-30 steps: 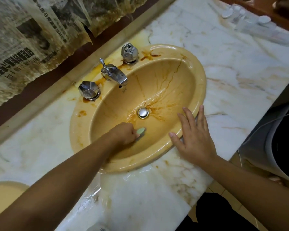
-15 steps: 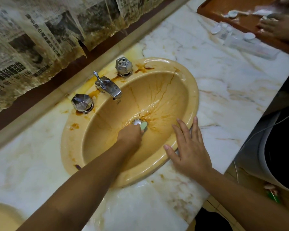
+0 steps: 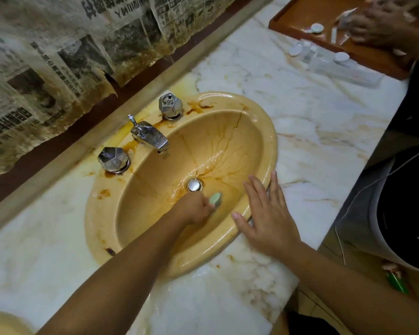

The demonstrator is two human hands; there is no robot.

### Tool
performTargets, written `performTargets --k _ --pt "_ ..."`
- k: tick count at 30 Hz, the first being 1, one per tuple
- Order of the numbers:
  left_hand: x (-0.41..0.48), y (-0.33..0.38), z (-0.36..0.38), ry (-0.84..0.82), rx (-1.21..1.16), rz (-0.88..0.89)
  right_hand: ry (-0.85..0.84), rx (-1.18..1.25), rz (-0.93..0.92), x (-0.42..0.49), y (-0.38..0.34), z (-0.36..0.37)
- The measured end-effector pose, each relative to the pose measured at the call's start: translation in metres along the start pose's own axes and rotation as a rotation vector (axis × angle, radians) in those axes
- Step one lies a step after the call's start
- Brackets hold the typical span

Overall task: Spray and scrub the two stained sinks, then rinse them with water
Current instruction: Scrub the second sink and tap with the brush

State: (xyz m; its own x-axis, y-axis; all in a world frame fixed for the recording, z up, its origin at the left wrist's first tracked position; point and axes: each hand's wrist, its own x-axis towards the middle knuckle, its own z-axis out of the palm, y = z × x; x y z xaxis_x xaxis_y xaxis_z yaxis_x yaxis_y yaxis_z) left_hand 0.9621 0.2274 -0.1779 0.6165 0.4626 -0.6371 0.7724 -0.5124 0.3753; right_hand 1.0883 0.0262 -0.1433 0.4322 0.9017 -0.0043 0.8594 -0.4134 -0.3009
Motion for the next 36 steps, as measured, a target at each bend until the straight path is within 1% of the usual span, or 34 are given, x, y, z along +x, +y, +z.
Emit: performTargets --k 2,3,4,6,7,8,12,13,14,15,16,18,19,20,21,22,23,25,26,27,28,31,32,34,35,36 --pt "0.004 -0.002 0.0 0.132 0.124 -0.118 0.003 0.003 -0.001 0.0 0.001 0.0" --pt "0.005 0.005 -0.004 0.17 0.161 -0.139 0.004 0.003 0.0 0.0 0.001 0.001" --pt "0.007 0.014 -0.009 0.17 0.186 -0.132 0.003 0.004 0.003 0.0 0.002 0.001" --pt "0.011 0.037 -0.019 0.083 0.157 -0.093 -0.002 0.012 0.007 0.0 0.003 0.001" --pt "0.011 0.049 -0.023 0.016 0.077 -0.064 -0.007 0.011 0.004 0.0 0.005 0.0" --pt "0.009 0.059 -0.026 -0.046 -0.051 -0.034 -0.013 0.007 -0.002 0.001 0.008 -0.001" --pt "-0.009 0.066 -0.043 -0.167 -0.576 0.058 -0.02 0.012 0.003 0.011 0.032 -0.009" --pt "-0.011 0.063 -0.044 -0.196 -0.651 0.064 -0.032 0.013 -0.003 0.016 0.038 -0.011" --pt "-0.011 0.057 -0.041 -0.209 -0.669 0.05 -0.044 0.019 -0.014 0.021 0.043 -0.012" --pt "-0.01 0.05 -0.035 -0.202 -0.627 0.012 -0.054 0.027 -0.023 0.024 0.047 -0.013" --pt "-0.007 0.042 -0.026 -0.164 -0.531 -0.042 -0.058 0.03 -0.031 0.027 0.05 -0.012" --pt "0.003 0.026 -0.004 -0.038 -0.21 -0.141 -0.034 0.002 -0.046 0.029 0.052 -0.01" --pt "0.008 0.022 0.004 0.016 -0.083 -0.187 -0.019 -0.023 -0.051 0.029 0.052 -0.008" --pt "0.013 0.023 0.007 0.069 -0.021 -0.22 -0.008 -0.047 -0.051 0.029 0.052 -0.007" --pt "0.015 0.031 0.006 0.093 -0.02 -0.23 -0.001 -0.058 -0.053 0.029 0.053 -0.006" --pt "0.02 0.041 0.002 0.08 -0.072 -0.205 0.002 -0.062 -0.058 0.03 0.054 -0.007" --pt "0.021 0.055 -0.005 0.059 -0.184 -0.153 0.004 -0.061 -0.065 0.03 0.054 -0.008" --pt "0.016 0.081 -0.019 0.005 -0.518 -0.025 0.008 -0.07 -0.079 0.031 0.054 -0.009" --pt "0.01 0.089 -0.025 -0.02 -0.649 0.018 0.006 -0.074 -0.081 0.031 0.054 -0.009" --pt "0.009 0.087 -0.029 -0.048 -0.687 0.037 0.0 -0.074 -0.082 0.031 0.053 -0.01" --pt "0.008 0.077 -0.028 -0.059 -0.621 0.022 -0.007 -0.073 -0.085 0.031 0.053 -0.01" --pt "0.009 0.03 -0.012 -0.031 -0.061 -0.106 -0.013 -0.072 -0.088 0.032 0.052 -0.011" --pt "0.008 0.021 -0.008 -0.019 -0.004 -0.14 -0.018 -0.073 -0.091 0.032 0.052 -0.012" --pt "0.007 0.028 -0.008 -0.022 -0.031 -0.103 -0.016 -0.072 -0.09 0.032 0.053 -0.012" --pt "0.005 0.038 -0.011 -0.048 -0.106 -0.041 -0.013 -0.068 -0.093 0.032 0.053 -0.011" --pt "0.0 0.048 -0.015 -0.077 -0.245 0.006 -0.011 -0.064 -0.098 0.032 0.053 -0.011"
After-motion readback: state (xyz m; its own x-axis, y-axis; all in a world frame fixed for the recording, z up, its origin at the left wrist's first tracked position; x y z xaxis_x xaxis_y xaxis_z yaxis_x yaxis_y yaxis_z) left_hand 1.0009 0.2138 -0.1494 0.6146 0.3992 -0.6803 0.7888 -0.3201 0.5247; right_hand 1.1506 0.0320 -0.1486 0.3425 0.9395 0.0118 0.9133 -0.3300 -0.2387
